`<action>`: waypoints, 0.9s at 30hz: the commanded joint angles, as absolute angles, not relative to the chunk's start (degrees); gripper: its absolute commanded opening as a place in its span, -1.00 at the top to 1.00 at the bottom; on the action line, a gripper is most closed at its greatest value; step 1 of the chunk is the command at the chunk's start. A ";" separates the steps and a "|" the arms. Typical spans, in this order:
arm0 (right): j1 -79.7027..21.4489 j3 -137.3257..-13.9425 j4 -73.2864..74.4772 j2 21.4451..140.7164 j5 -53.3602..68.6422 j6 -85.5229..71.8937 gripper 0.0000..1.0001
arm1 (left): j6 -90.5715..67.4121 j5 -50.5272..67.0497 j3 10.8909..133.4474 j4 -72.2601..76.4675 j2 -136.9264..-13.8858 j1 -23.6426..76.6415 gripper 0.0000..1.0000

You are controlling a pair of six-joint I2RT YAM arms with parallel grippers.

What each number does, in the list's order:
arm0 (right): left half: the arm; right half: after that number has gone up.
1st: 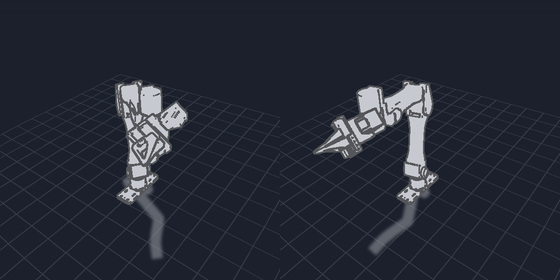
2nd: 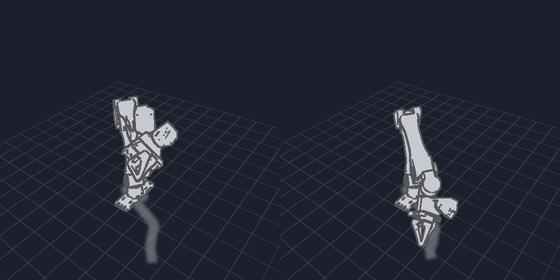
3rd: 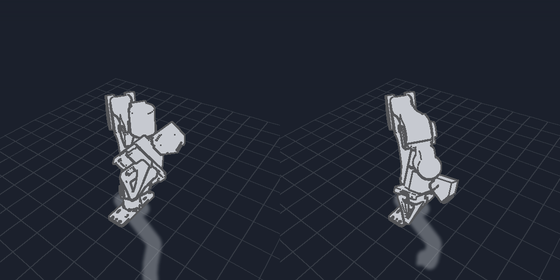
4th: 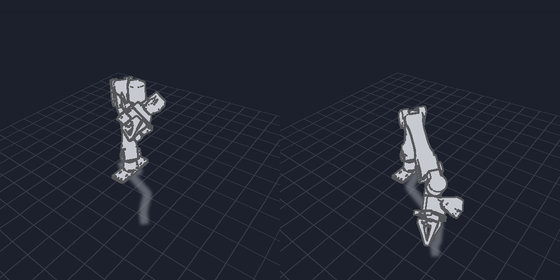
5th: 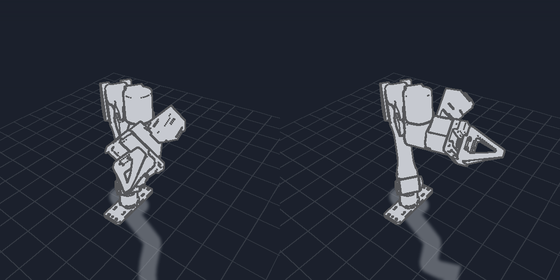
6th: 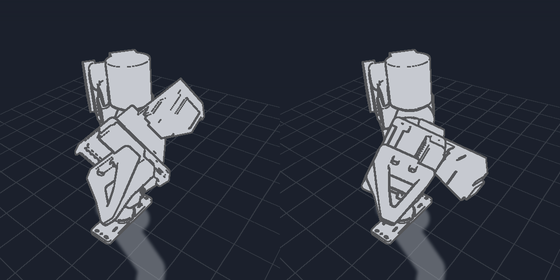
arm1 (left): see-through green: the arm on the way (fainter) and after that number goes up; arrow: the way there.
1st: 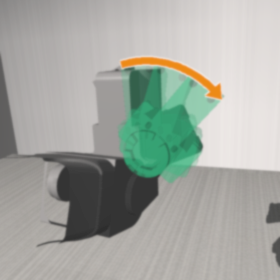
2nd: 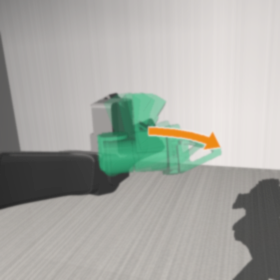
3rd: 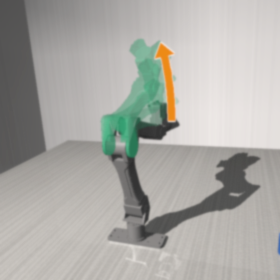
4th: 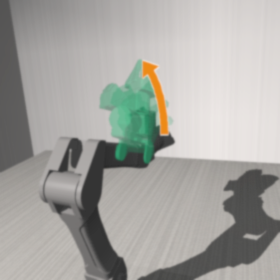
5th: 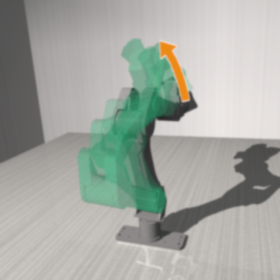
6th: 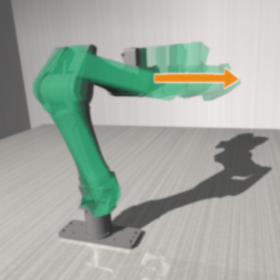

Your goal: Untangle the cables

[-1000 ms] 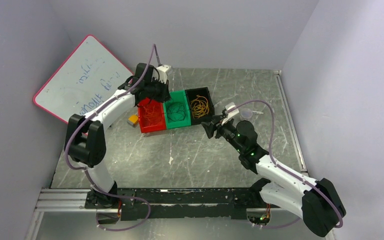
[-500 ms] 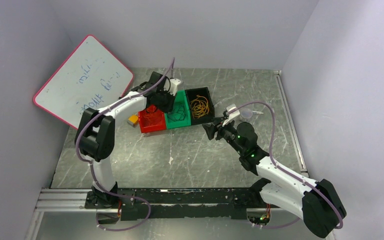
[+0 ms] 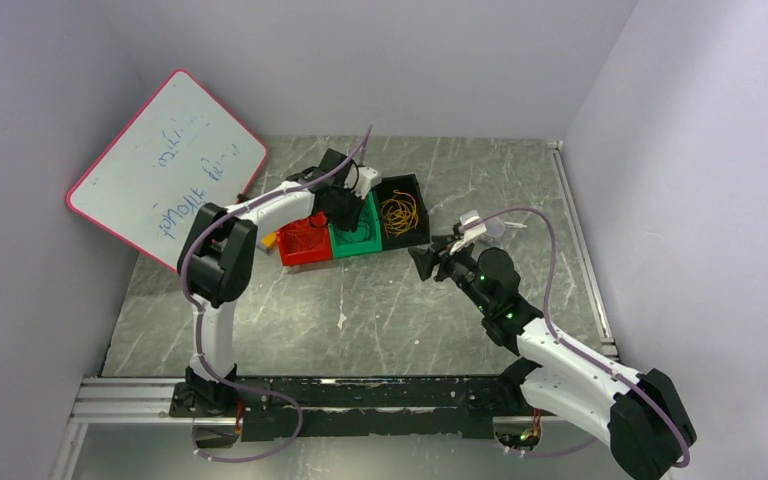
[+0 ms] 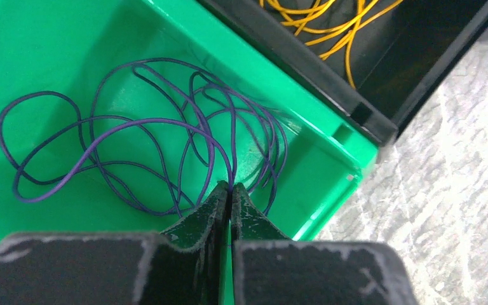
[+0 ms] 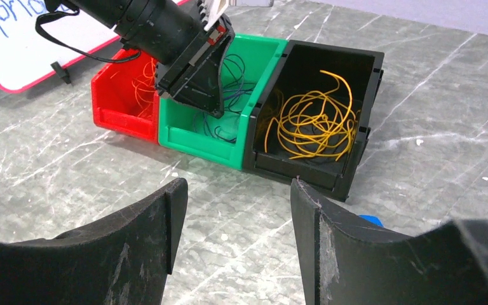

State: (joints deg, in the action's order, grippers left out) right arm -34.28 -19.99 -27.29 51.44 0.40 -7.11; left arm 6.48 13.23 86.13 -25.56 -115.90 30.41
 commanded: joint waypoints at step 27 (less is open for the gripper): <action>-34.06 -23.98 -21.17 49.01 -11.67 -8.24 -0.69 | 4.21 8.14 84.55 -19.26 -101.90 30.32 -0.26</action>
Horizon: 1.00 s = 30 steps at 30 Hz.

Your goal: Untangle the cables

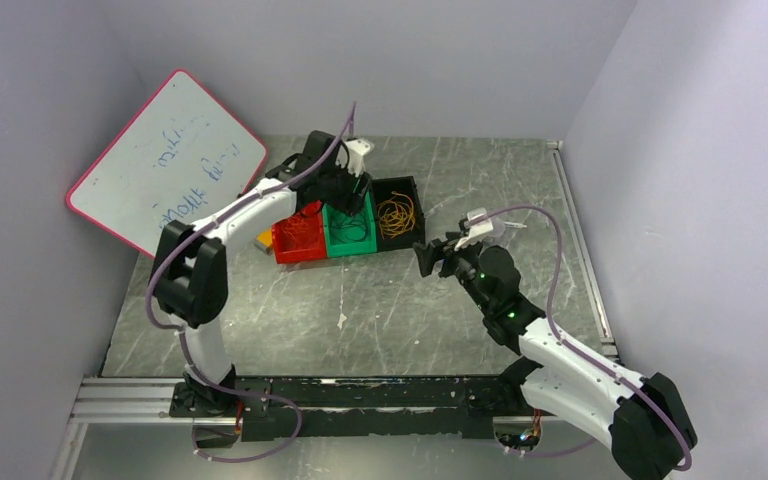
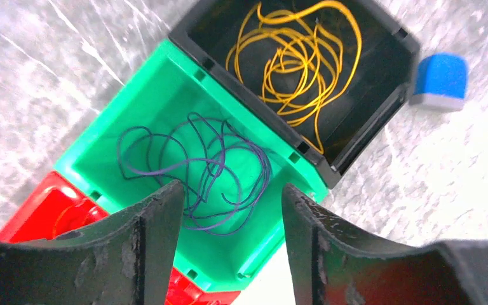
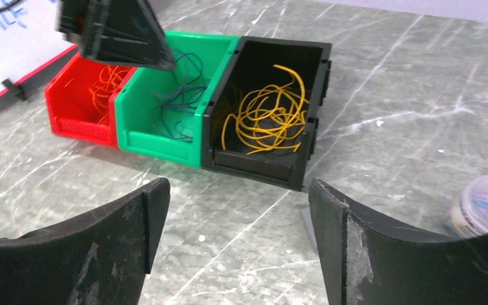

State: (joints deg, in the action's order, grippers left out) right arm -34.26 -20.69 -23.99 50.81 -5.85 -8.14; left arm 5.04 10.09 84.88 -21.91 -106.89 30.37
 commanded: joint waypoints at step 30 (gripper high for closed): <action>-34.03 -45.19 13.11 29.94 -44.77 -6.84 -1.00 | -17.78 -32.06 43.51 -7.72 -33.00 25.00 -0.99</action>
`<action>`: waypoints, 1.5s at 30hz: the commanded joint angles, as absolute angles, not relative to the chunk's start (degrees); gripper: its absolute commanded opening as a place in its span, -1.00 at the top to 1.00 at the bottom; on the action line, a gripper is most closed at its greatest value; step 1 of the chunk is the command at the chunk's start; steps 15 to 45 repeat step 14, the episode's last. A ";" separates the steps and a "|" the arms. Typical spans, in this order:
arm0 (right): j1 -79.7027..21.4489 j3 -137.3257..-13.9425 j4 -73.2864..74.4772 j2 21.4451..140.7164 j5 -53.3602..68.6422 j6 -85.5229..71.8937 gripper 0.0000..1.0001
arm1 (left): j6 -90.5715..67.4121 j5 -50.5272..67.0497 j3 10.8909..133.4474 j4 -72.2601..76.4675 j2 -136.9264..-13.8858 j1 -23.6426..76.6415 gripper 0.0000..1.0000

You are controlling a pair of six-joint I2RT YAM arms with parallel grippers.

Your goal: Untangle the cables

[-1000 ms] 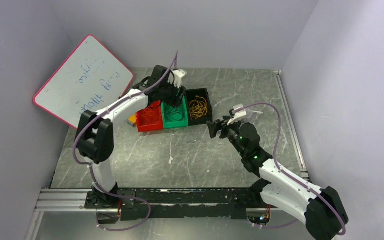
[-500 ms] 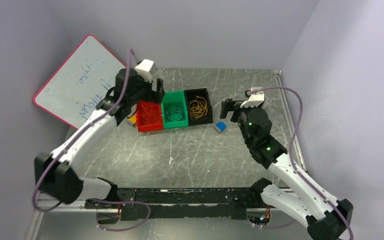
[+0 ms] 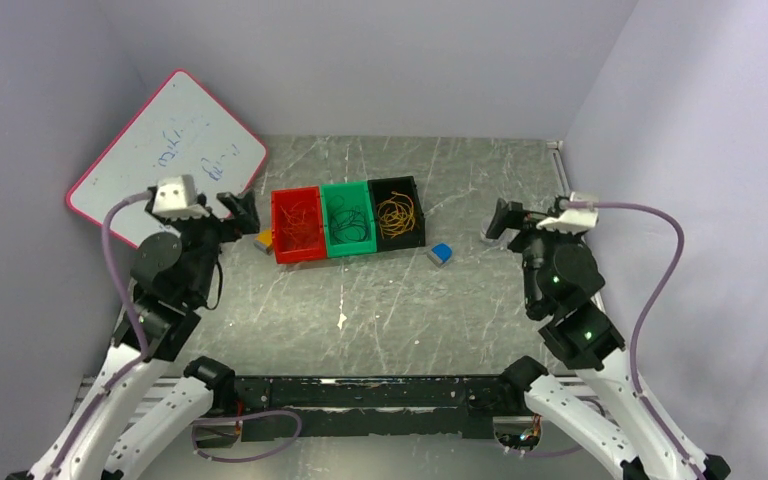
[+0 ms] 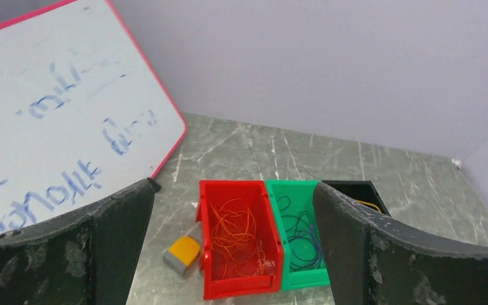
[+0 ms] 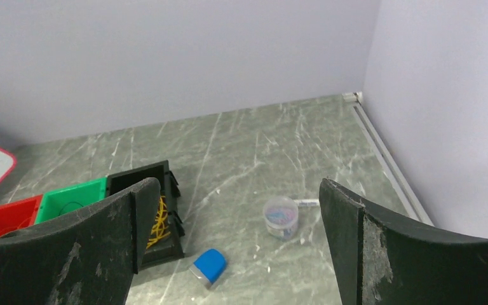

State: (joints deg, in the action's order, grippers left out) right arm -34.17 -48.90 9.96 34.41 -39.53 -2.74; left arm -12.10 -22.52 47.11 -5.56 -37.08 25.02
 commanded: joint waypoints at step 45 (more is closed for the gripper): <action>-34.01 -41.00 19.26 26.41 -54.03 -16.99 -1.00 | -25.29 -40.95 33.88 -15.20 -20.14 25.04 -1.00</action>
